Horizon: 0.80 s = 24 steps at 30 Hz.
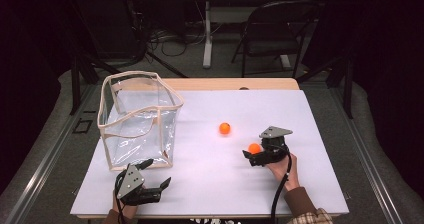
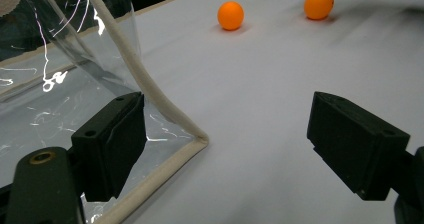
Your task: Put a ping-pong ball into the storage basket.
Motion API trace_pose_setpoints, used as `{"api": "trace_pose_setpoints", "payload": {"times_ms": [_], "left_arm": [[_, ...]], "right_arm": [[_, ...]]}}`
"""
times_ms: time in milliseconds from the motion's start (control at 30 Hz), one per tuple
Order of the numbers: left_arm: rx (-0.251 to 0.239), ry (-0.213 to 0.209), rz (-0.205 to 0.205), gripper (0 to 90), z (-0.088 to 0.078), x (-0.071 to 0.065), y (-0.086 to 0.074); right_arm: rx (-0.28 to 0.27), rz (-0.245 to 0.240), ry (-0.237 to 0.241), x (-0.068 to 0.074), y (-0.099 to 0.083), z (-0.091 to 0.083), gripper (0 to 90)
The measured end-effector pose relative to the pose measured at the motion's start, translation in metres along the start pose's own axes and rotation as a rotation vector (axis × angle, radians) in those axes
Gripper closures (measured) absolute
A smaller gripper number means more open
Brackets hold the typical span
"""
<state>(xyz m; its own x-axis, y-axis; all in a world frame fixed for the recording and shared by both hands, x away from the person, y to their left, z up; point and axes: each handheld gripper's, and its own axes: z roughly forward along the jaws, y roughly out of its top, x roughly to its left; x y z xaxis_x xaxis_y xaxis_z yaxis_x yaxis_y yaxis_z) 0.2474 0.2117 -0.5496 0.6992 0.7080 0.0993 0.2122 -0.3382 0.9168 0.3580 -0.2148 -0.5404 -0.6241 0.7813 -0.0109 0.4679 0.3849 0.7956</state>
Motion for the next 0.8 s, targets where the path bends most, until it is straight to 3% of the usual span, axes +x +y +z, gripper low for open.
{"api": "trace_pose_setpoints", "payload": {"times_ms": [233, 400, 533, 800], "left_arm": [[0.000, -0.002, 0.001, 16.0, 0.000, 0.001, 0.000], [0.001, -0.006, 0.000, 15.9, 0.000, 0.001, 0.000], [0.000, -0.007, 0.000, 15.9, 0.000, 0.000, 0.000], [0.006, -0.013, 0.003, 15.9, 0.001, 0.001, 0.000]], "right_arm": [[0.028, 0.001, 0.001, 0.000, 0.000, 0.005, 0.0], [0.056, -0.004, 0.007, 0.000, -0.003, 0.008, 15.3], [0.090, -0.014, -0.021, 0.002, -0.006, 0.010, 25.7], [0.122, -0.019, -0.035, 0.005, -0.008, 0.012, 34.9]]}}
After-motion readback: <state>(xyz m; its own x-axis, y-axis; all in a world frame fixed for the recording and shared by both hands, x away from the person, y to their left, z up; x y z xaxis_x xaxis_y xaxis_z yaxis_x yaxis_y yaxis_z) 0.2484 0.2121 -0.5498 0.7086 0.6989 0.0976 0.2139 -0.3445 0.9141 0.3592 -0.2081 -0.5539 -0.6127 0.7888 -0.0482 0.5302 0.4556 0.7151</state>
